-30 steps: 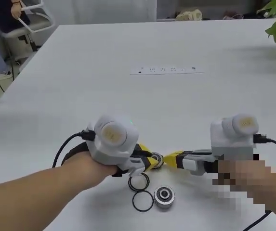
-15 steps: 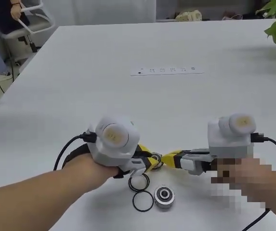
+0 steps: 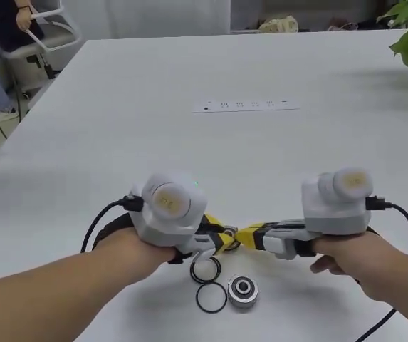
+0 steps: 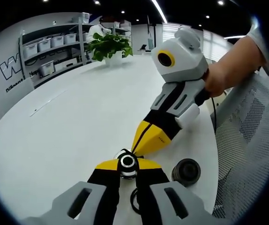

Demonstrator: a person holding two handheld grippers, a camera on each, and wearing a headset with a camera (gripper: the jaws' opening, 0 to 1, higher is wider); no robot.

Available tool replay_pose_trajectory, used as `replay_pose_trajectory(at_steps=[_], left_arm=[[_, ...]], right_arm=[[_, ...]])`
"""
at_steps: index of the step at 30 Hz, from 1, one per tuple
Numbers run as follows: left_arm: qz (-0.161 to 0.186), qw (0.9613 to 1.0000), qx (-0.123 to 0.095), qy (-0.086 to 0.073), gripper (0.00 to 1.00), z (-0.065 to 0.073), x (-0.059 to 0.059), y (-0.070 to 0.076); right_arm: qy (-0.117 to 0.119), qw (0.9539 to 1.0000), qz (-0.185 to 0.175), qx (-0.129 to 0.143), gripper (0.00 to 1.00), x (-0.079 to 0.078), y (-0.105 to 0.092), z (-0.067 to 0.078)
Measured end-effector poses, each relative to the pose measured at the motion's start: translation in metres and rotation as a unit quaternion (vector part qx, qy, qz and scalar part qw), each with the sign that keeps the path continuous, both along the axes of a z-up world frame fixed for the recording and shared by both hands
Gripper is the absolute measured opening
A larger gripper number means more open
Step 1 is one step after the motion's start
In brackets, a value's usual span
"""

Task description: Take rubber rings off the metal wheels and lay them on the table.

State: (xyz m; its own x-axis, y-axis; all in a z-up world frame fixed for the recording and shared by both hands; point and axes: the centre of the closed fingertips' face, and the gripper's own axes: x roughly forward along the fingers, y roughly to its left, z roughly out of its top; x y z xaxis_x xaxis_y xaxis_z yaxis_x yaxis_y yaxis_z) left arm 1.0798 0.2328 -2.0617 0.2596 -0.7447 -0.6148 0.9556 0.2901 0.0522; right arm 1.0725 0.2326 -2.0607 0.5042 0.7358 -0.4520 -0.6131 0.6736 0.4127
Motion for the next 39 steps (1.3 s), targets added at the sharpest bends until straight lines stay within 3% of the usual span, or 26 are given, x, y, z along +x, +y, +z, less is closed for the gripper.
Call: replay_pose_trajectory(at_steps=[8,22,28,31,39], left_arm=[[0.003,1.0000,-0.002,0.000,0.07,0.000,0.000,0.000],[0.001,1.0000,-0.004,-0.001,0.07,0.001,0.000,0.000],[0.004,1.0000,-0.005,0.007,0.08,0.001,0.000,0.000],[0.007,0.9997,-0.011,0.019,0.14,0.002,-0.002,-0.001],[-0.008,0.9995,-0.025,0.015,0.19,0.016,-0.008,0.003]], right_arm=[[-0.012,0.9998,0.013,0.010,0.00,-0.001,0.005,0.008],[-0.021,0.9997,0.010,-0.001,0.00,-0.001,0.003,0.005],[-0.022,0.9997,0.009,-0.002,0.00,0.000,0.002,0.004],[-0.023,0.9997,0.009,0.000,0.00,0.000,0.002,0.005],[-0.025,0.9996,0.001,0.014,0.00,0.003,-0.001,0.012]])
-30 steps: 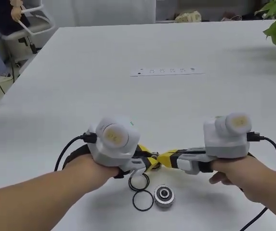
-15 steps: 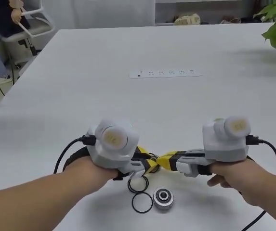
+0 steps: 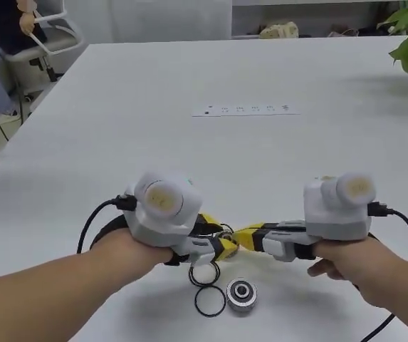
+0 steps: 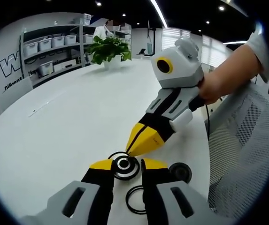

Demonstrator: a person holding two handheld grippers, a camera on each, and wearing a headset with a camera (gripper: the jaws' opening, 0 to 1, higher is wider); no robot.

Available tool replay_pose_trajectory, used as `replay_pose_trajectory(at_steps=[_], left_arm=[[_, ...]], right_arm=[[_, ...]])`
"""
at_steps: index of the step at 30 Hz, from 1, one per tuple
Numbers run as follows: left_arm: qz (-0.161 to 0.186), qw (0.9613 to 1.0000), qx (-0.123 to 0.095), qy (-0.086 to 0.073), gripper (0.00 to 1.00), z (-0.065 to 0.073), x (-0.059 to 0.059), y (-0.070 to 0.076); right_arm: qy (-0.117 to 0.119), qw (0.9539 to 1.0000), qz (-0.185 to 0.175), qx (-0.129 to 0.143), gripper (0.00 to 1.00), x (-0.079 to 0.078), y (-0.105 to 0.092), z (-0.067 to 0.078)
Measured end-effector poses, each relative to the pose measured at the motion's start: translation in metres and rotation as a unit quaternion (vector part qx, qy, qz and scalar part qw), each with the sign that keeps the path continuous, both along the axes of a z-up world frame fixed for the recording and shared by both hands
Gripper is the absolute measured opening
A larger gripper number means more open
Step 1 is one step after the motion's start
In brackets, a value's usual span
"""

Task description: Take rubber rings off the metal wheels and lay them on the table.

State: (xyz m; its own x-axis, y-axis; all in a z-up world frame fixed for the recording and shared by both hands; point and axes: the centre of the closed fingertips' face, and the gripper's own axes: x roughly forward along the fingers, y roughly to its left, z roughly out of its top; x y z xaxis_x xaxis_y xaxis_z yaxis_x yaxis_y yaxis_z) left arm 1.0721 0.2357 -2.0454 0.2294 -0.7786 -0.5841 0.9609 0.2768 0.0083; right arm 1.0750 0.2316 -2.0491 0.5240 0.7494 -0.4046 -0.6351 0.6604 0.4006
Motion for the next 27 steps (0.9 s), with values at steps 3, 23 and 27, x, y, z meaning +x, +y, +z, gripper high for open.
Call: replay_pose_trajectory(at_steps=[3,23,27], left_arm=[[-0.004,1.0000,-0.005,-0.004,0.23,0.006,-0.003,0.002],[-0.002,0.9986,-0.048,-0.024,0.45,0.050,-0.017,0.025],[0.006,0.9982,-0.054,-0.025,0.50,0.055,-0.018,0.034]], right_arm=[[0.000,1.0000,0.000,0.006,0.00,0.000,0.001,0.002],[-0.008,0.9990,0.011,0.043,0.00,-0.002,0.010,0.022],[-0.006,0.9987,0.020,0.046,0.00,-0.005,0.015,0.023]])
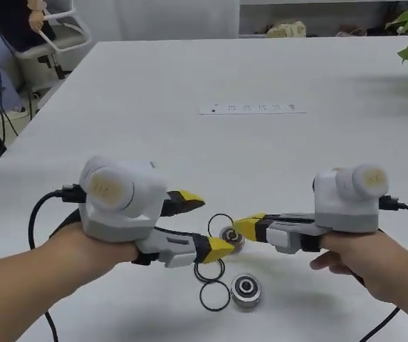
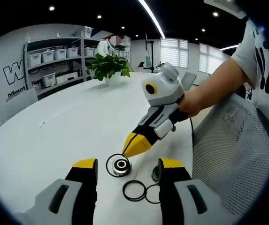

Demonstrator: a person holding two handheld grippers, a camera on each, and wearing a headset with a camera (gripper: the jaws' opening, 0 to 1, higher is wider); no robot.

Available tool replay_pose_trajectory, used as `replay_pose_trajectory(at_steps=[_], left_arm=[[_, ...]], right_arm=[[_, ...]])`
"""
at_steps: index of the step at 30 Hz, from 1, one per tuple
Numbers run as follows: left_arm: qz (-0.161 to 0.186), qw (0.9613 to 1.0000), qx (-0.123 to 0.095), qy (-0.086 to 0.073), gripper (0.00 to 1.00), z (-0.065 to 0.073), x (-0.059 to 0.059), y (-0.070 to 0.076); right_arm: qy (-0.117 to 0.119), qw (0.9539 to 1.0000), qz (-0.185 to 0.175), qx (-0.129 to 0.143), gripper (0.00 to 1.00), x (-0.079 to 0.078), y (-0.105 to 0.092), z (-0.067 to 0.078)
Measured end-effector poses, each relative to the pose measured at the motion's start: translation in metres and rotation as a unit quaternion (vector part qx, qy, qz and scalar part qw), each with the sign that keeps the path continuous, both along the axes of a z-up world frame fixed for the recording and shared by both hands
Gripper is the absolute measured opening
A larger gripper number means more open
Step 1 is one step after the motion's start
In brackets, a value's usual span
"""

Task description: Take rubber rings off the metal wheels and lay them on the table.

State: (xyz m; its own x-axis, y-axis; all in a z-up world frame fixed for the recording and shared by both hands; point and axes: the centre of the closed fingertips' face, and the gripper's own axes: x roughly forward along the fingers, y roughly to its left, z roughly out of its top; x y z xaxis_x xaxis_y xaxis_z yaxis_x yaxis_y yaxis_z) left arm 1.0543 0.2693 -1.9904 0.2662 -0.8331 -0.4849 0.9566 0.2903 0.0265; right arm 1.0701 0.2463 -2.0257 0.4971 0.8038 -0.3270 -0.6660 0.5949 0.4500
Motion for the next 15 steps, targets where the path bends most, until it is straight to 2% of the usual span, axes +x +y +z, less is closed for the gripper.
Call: replay_pose_trajectory(at_steps=[7,15], left_arm=[[0.014,0.9998,-0.012,-0.005,0.56,0.010,0.000,0.011],[0.020,0.9997,-0.011,-0.011,0.61,0.011,-0.006,0.024]], right_arm=[[0.006,0.9999,0.014,0.007,0.00,-0.006,0.007,0.001],[0.024,0.9993,0.024,0.017,0.00,-0.012,0.013,-0.001]])
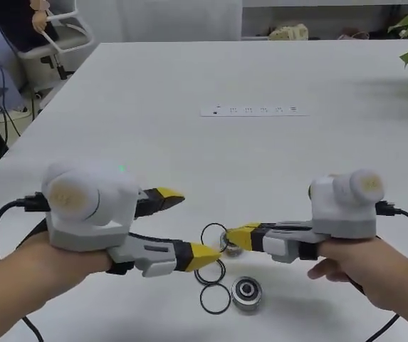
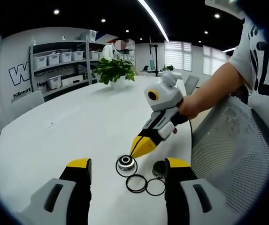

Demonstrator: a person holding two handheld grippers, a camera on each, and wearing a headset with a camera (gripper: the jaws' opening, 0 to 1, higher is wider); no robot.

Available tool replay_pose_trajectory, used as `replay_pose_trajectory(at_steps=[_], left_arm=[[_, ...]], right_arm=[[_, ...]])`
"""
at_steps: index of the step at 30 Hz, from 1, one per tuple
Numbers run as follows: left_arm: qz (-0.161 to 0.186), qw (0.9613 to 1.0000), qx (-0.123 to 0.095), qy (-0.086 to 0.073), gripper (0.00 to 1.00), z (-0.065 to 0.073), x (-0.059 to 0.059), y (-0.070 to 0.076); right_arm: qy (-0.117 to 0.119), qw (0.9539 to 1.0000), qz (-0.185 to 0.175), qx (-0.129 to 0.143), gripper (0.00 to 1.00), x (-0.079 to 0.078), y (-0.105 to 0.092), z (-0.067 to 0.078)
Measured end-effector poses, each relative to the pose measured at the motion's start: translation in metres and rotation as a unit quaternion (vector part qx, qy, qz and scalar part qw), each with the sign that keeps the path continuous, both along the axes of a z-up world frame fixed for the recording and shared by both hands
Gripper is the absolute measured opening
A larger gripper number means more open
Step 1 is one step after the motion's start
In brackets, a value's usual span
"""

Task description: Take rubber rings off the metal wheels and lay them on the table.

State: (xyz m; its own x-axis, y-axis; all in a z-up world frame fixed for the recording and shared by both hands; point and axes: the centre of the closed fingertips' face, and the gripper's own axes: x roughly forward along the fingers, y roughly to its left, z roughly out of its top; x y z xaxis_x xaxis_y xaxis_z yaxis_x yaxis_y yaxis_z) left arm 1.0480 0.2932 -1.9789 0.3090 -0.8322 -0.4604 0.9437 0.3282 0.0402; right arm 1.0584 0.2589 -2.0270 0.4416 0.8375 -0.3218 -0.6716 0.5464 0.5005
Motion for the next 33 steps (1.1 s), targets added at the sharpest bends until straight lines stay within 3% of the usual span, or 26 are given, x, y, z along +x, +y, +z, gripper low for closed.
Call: replay_pose_trajectory(at_steps=[22,33], left_arm=[[0.028,0.9996,-0.001,0.010,0.70,-0.007,-0.012,0.030],[0.035,0.9992,-0.002,0.017,0.70,-0.010,-0.015,0.035]], right_arm=[[0.040,0.9984,0.038,-0.011,0.00,-0.021,0.016,-0.019],[0.043,0.9972,0.045,-0.042,0.00,-0.024,0.018,-0.033]])
